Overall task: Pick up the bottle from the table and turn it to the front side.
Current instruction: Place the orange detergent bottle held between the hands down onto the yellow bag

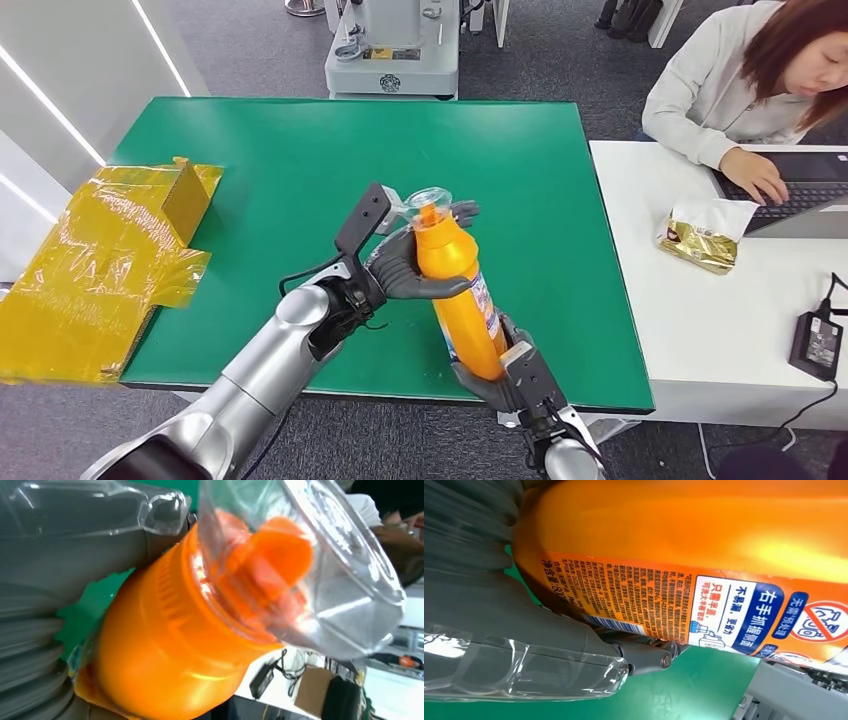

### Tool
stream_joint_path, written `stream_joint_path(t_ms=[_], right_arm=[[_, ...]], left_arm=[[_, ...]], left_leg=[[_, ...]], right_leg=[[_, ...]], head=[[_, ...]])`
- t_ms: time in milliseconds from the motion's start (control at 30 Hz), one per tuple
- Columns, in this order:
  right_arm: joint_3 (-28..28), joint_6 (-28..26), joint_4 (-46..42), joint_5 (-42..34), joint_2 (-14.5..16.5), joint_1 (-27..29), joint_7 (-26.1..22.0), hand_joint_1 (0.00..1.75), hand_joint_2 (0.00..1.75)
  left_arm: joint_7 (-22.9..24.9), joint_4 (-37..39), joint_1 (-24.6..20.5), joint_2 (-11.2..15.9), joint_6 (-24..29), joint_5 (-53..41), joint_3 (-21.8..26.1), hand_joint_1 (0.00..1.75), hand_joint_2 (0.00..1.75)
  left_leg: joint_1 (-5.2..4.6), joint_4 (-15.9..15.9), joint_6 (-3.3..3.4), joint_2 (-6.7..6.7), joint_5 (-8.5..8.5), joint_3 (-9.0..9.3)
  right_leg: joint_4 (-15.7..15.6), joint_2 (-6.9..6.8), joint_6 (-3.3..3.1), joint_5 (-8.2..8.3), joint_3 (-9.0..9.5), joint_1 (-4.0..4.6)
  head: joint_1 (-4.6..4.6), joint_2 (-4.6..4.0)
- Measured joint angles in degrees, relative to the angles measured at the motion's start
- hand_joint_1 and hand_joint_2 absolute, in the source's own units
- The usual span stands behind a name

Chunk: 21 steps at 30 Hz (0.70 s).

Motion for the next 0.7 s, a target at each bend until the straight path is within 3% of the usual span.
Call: stream_joint_path(t_ms=[167,233,300,367,700], right_arm=[[-0.6,0.2,-1.0,0.8,0.1,1.1,0.7,1.39,1.75],[-0.7,0.3,-1.3,1.0,0.2,1.4,1.0,0.95,1.75],[-0.7,0.6,-1.6,1.2,0.3,1.5,1.3,0.28,1.75],[-0.7,0.8,-1.9,1.5,0.5,1.6,1.3,0.00,1.75],[-0.7,0.7,-3.2,1.0,0.7,1.6,0.6,0.00,1.75]], left_arm=[[1.1,0.6,-0.3,0.5,-0.7,2.1,-1.0,1.75,1.75],[1.3,0.8,-0.4,0.7,-0.5,2.7,-1.2,1.75,1.75],[1.4,0.9,-0.5,0.8,-0.2,3.2,-1.3,1.75,1.75],[1.6,1.1,-0.7,0.8,-0.1,3.7,-1.4,1.75,1.75],[-1.1,1.4,-2.0,1.5,3.9,3.1,-1.6,1.75,1.75]], left_leg=[[-0.01,0.0,0.00,0.00,0.00,0.00],[-0.01,0.0,0.00,0.00,0.00,0.00],[-0.01,0.0,0.00,0.00,0.00,0.00],[-0.01,0.0,0.00,0.00,0.00,0.00],[0.00,0.0,0.00,0.00,0.01,0.00]], right_leg=[[0.0,0.00,0.01,0.01,0.01,-0.01],[0.0,0.00,0.01,0.01,0.01,-0.01],[0.0,0.00,0.01,0.01,0.01,-0.01],[0.0,0.00,0.01,0.01,0.01,-0.01],[0.0,-0.01,0.01,0.02,0.01,0.00]], head=[[0.01,0.00],[0.01,0.00],[0.00,0.00],[0.00,0.00],[0.01,0.00]])
